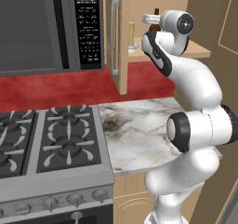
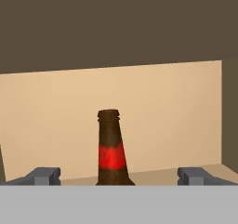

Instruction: Get the candle and the beer from the cabinet and move them to the dining counter.

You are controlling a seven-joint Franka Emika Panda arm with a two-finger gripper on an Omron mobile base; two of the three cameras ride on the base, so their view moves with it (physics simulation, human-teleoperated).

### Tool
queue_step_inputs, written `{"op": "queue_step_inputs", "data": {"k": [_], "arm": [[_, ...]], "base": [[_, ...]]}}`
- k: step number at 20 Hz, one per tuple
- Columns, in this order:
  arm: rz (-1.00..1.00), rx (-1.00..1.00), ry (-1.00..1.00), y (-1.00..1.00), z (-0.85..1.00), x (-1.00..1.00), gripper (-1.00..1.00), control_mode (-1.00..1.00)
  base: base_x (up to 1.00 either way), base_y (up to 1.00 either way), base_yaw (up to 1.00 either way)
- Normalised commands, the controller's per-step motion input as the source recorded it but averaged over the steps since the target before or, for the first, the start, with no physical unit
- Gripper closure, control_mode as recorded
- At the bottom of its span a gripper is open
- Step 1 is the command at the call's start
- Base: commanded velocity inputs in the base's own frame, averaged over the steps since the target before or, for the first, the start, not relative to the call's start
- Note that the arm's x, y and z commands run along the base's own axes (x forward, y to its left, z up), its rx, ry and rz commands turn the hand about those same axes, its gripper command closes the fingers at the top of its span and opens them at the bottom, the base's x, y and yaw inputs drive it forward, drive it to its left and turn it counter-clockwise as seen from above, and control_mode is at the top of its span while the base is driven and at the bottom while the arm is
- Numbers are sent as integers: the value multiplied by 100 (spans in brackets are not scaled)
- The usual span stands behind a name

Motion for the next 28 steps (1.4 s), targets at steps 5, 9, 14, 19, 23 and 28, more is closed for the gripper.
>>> {"op": "queue_step_inputs", "data": {"k": [5,9,14,19,23,28], "arm": [[0,0,0,1,0,6,-100,-100],[0,0,0,0,0,9,-100,-100],[0,0,0,1,0,16,-100,-100],[0,0,0,1,0,15,-100,-100],[0,0,0,0,0,9,-100,-100],[0,0,0,1,0,10,-100,-100]], "base": [[0,0,0],[0,0,0],[0,0,0],[0,0,0],[0,0,0],[0,0,0]]}}
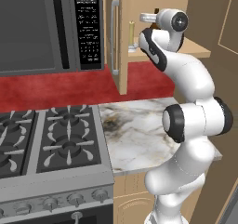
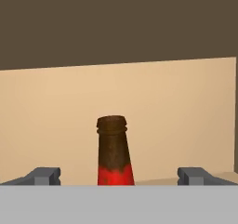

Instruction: Get the candle and the beer from the cabinet and move them to the dining counter.

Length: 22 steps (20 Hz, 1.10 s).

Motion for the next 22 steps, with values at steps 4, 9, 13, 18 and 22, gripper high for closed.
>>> {"op": "queue_step_inputs", "data": {"k": [4,9,13,18,22], "arm": [[0,0,0,1,0,12,-100,-100],[0,0,0,1,0,17,-100,-100],[0,0,0,0,0,13,-100,-100],[0,0,0,0,0,11,-100,-100],[0,0,0,0,0,7,-100,-100]], "base": [[0,0,0],[0,0,0],[0,0,0],[0,0,0],[0,0,0]]}}
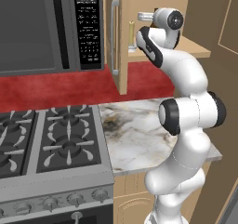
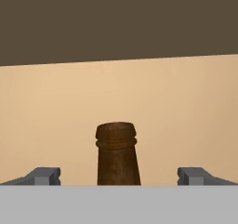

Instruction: Get the candle and the beer from the cabinet and move them to the dining counter.

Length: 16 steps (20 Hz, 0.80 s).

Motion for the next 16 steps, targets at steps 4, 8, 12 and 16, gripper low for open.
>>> {"op": "queue_step_inputs", "data": {"k": [4,8,12,16], "arm": [[0,0,0,1,0,0,-100,-100],[0,0,0,0,0,0,-100,-100],[0,0,0,0,0,0,-100,-100],[0,0,0,0,0,0,-100,-100]], "base": [[0,0,0],[0,0,0],[0,0,0],[0,0,0]]}}
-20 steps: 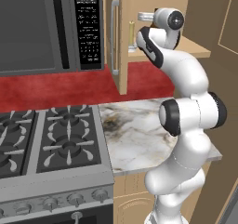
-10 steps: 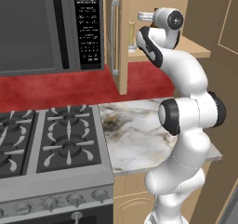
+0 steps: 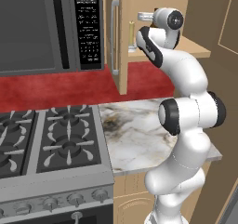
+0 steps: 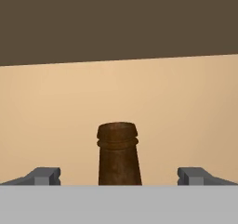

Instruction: Get the candle and the beer from the cabinet and move them to the dining counter.

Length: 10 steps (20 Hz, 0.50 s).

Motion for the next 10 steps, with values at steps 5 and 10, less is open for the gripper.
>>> {"op": "queue_step_inputs", "data": {"k": [5,10], "arm": [[0,0,0,0,0,0,-100,-100],[0,0,0,0,0,0,100,-100]], "base": [[0,0,0],[0,0,0]]}}
